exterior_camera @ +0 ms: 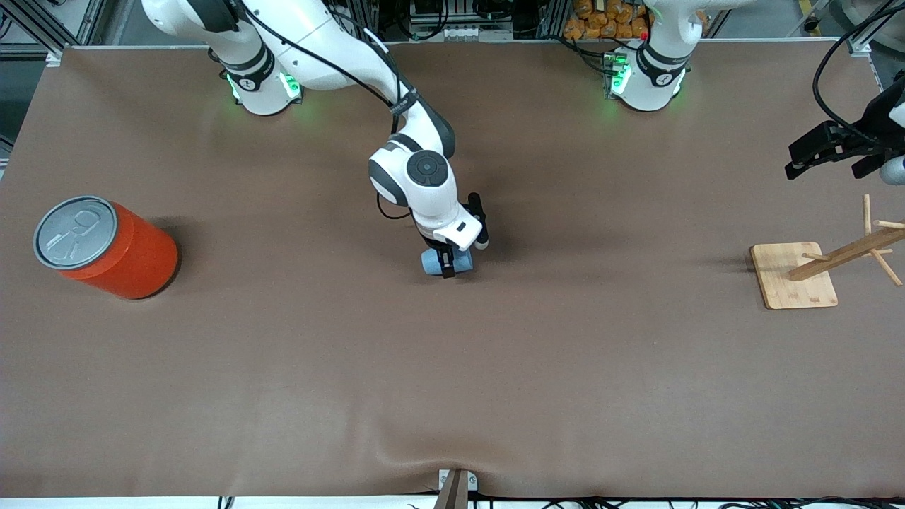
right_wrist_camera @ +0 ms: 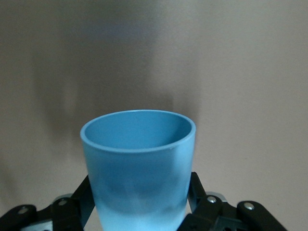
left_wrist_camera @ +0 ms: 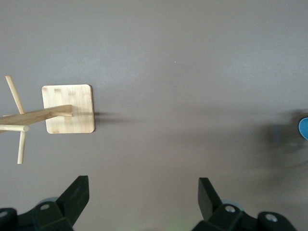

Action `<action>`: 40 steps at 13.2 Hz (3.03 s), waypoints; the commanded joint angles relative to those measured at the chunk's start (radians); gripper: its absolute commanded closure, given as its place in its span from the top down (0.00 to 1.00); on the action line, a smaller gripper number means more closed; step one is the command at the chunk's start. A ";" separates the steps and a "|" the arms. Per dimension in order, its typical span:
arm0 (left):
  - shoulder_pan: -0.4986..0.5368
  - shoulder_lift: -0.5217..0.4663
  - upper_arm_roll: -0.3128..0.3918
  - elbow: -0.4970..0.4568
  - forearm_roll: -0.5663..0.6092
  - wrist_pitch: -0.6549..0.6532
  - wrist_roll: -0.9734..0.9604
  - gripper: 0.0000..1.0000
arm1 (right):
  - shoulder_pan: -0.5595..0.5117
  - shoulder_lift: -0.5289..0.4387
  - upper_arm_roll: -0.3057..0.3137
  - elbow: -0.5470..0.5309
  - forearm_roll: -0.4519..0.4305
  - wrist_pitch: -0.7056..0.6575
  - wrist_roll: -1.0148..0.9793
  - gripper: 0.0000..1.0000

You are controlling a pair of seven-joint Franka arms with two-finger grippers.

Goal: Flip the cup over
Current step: 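Lift the blue cup with the right gripper and carry it to mid-table, then lower the cup onto its side, open the right gripper, withdraw, then grasp the lying cup with the left gripper while the right gripper retracts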

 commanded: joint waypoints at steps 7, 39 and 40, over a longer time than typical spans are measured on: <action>0.000 0.040 -0.014 -0.017 -0.105 -0.012 0.000 1.00 | 0.004 -0.113 -0.011 0.011 0.000 -0.103 0.067 1.00; -0.349 0.674 -0.041 -0.298 -1.604 0.672 0.798 0.91 | -0.850 -0.742 -0.037 0.116 0.143 -0.955 0.780 1.00; -0.350 0.690 -0.045 -0.292 -1.632 0.672 0.831 0.90 | -0.849 -0.751 -0.040 0.117 0.140 -0.990 0.827 1.00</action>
